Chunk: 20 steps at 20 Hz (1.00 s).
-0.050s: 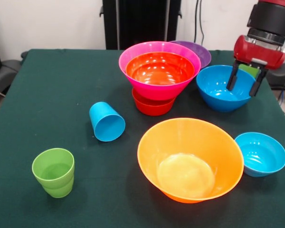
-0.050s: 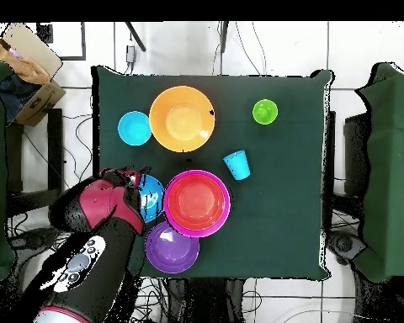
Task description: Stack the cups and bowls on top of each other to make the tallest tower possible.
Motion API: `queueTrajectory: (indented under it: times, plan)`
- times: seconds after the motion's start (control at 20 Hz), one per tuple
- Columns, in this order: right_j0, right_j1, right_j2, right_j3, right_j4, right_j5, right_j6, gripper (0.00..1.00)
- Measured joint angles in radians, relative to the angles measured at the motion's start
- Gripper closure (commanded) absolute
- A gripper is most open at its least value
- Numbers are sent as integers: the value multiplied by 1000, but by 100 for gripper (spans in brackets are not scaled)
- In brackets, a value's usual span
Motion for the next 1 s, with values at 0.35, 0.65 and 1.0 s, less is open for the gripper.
queueTrajectory:
  times: [0.35, 0.65, 1.0]
  plan:
    - [-104, -34, 143, 19, -73, -12, 0, 0]
    - [-326, -114, 379, 93, -178, -50, 0, 0]
    - [-431, -164, 488, 139, -257, -54, 0, 0]
